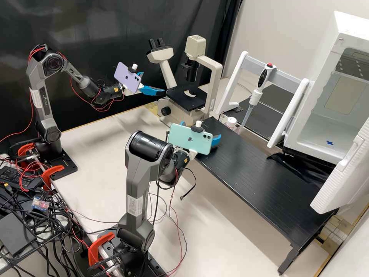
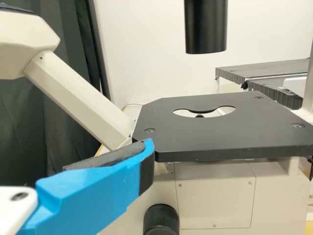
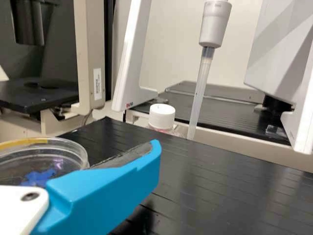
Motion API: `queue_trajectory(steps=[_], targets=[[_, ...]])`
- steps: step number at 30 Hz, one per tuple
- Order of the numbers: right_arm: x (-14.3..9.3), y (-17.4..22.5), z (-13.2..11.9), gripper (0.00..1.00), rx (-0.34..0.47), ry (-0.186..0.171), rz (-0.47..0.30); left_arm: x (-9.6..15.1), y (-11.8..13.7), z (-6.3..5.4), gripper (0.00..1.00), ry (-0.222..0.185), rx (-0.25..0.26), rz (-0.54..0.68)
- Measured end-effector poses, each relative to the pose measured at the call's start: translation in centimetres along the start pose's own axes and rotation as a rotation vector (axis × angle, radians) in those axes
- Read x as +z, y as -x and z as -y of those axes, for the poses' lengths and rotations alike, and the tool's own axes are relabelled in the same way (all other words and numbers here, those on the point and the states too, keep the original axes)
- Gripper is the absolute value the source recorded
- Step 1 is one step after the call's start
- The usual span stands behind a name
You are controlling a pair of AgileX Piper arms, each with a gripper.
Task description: Move the petri dish to the incubator
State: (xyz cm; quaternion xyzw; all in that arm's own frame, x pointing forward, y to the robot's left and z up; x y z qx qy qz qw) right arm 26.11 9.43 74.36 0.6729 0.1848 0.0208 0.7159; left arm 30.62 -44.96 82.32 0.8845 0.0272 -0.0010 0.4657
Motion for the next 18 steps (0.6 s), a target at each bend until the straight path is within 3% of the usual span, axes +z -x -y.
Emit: queue_trajectory(steps=[9, 18], targets=[[-0.9, 1.1, -2.2, 1.00, 0.048, -0.003, -0.042, 0.0, 0.0, 0.0, 1.00, 0.000, 0.000, 0.000], [-1.9, 2.7, -0.6, 1.00, -0.012, 0.001, -0.091, 0.0, 0.0, 0.0, 1.00, 0.000, 0.000, 0.000]])
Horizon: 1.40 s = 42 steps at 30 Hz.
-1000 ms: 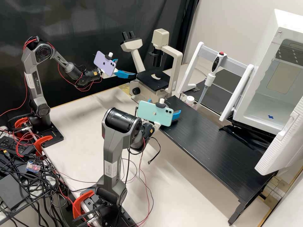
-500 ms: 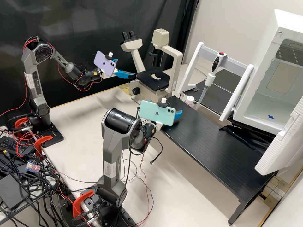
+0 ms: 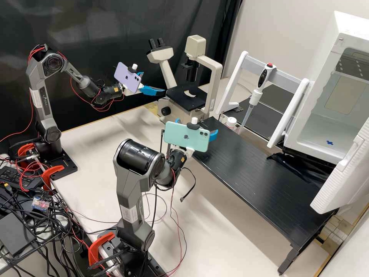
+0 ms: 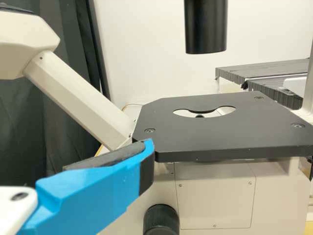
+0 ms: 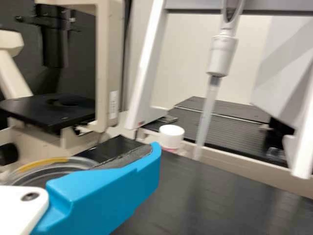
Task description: Move the petri dish to the incubator
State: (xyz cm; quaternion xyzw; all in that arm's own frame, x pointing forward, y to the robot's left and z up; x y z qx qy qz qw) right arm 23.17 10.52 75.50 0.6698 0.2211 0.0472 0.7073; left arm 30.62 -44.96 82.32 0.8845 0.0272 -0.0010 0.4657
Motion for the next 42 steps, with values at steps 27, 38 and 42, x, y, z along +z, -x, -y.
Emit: queue_trajectory(steps=[27, 38, 42], targets=[[2.6, -0.8, 2.0, 1.00, -0.056, -0.007, 0.057, 0.0, 0.0, 0.0, 1.00, 0.000, 0.000, 0.000], [2.7, -1.2, 2.0, 0.00, -0.055, -0.008, 0.059, 0.0, 0.0, 0.0, 1.00, 0.000, 0.000, 0.000], [2.8, -1.2, 2.1, 0.00, -0.058, -0.008, 0.062, 0.0, 0.0, 0.0, 1.00, 0.000, 0.000, 0.000]])
